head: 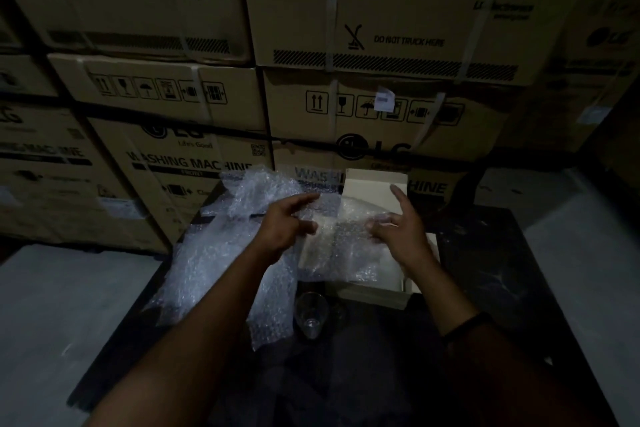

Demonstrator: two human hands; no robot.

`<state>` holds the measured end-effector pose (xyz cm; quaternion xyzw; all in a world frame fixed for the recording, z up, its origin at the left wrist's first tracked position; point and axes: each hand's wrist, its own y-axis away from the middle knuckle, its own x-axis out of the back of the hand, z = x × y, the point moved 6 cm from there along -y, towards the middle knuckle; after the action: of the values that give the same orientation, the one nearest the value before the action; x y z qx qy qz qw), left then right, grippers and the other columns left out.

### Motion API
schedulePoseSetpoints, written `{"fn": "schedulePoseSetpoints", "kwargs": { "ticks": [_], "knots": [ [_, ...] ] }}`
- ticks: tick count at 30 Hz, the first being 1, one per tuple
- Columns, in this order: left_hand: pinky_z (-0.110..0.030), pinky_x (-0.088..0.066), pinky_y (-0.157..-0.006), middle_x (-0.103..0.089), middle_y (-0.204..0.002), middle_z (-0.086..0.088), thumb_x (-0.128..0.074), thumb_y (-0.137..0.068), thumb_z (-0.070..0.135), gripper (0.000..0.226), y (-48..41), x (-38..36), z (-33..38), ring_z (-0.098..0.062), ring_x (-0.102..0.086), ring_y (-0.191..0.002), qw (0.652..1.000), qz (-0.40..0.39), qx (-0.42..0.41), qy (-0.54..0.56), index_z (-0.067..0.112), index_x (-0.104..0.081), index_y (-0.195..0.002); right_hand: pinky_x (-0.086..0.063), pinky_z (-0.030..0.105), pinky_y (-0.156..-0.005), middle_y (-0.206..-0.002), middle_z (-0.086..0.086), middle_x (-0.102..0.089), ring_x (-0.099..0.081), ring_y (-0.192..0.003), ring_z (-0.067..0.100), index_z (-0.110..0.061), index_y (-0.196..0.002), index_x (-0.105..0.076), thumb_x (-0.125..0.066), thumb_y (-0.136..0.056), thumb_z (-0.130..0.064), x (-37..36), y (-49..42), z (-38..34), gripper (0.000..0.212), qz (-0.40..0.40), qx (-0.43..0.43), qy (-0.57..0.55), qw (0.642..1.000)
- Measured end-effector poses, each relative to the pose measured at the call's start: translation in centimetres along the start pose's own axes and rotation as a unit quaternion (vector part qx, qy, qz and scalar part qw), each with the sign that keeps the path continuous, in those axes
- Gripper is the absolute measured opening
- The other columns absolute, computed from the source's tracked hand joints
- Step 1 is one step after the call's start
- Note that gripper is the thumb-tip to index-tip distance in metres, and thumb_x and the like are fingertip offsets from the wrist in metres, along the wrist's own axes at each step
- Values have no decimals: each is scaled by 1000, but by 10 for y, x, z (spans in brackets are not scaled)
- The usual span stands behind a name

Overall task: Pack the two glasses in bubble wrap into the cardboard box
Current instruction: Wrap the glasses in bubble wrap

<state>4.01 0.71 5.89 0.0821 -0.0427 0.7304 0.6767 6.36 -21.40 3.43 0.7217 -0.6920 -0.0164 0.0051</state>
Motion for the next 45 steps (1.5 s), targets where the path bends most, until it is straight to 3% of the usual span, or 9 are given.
{"fn": "schedulePoseSetpoints", "kwargs": {
  "ticks": [6, 9, 12, 15, 21, 27, 30, 36, 45],
  "knots": [
    [-32, -57, -85, -60, -120, -7, -66, -76, -17, 59, -5, 0, -2, -23, -62, -103, 997, 31, -53, -40, 9, -57, -129, -53, 26, -79, -94, 1, -66, -63, -90, 16, -9, -106, -68, -73, -79, -1, 1, -4, -5, 28, -9, 41, 163, 986],
    [-21, -51, -80, -62, -105, -9, -66, -83, -5, 40, -5, 3, 2, -15, -59, -92, 989, 56, -74, -116, 4, -62, -122, -50, 24, -77, -93, 4, -67, -62, -86, 16, -9, -95, -72, -70, -85, -12, 1, -7, -8, 12, -3, 92, 248, 964],
    [-25, -41, -72, -57, -84, -4, -65, -89, 15, 12, -7, 8, 8, -12, -54, -79, 966, 67, -145, -204, 6, -71, -83, -39, 15, -71, -95, 5, -56, -52, -83, 9, -5, -90, -69, -68, -87, -18, -1, -10, -14, 13, -1, 121, 286, 951],
    [-24, -43, -76, -59, -93, -6, -65, -90, 22, 15, -11, 17, 4, -11, -56, -87, 980, 80, -105, -147, 8, -69, -85, -39, 24, -79, -91, 4, -56, -53, -85, 13, 7, -89, -62, -62, -91, -18, -3, -13, -16, 24, -21, 74, 199, 977],
    [-18, -43, -47, -54, -62, -5, -59, -93, 18, 25, -10, 14, 8, -3, -52, -47, 997, 68, -37, 11, 3, -59, -73, -55, 35, -72, -93, 10, -71, -67, -81, 22, -13, -98, -60, -68, -85, -16, -17, -7, -16, 16, -93, -45, -30, 994],
    [-31, -44, -63, -69, -85, -12, -59, -92, 34, 34, -10, 12, -2, -23, -62, -69, 995, -8, 33, 90, 0, -64, -95, -56, 43, -77, -95, 13, -72, -68, -86, 26, -14, -101, -63, -71, -79, 3, -16, -6, -14, 29, -71, -54, -13, 996],
    [-41, -48, -77, -69, -104, -22, -67, -86, 17, 28, -10, 7, -11, -32, -64, -89, 990, -67, 60, 105, -3, -64, -105, -58, 40, -75, -99, 14, -72, -69, -87, 27, -8, -110, -62, -64, -84, 4, -15, -8, -11, 29, -70, -72, -54, 993],
    [-26, -46, -58, -64, -65, -2, -70, -81, 2, 13, -9, 11, -9, -14, -57, -60, 997, 17, 14, 71, 11, -67, -72, -58, 42, -78, -101, 14, -71, -69, -89, 26, -11, -114, -61, -64, -86, 0, -17, -3, -7, 30, -104, -100, -60, 988],
    [-31, -49, -57, -68, -87, -11, -51, -85, -14, 30, -5, 20, -15, -25, -63, -72, 995, -38, 33, 91, 8, -71, -93, -55, 28, -53, -89, 12, -68, -65, -76, 24, -9, -95, -64, -50, -87, 12, -16, 2, -11, 26, -97, -91, -63, 989]
  ]
}}
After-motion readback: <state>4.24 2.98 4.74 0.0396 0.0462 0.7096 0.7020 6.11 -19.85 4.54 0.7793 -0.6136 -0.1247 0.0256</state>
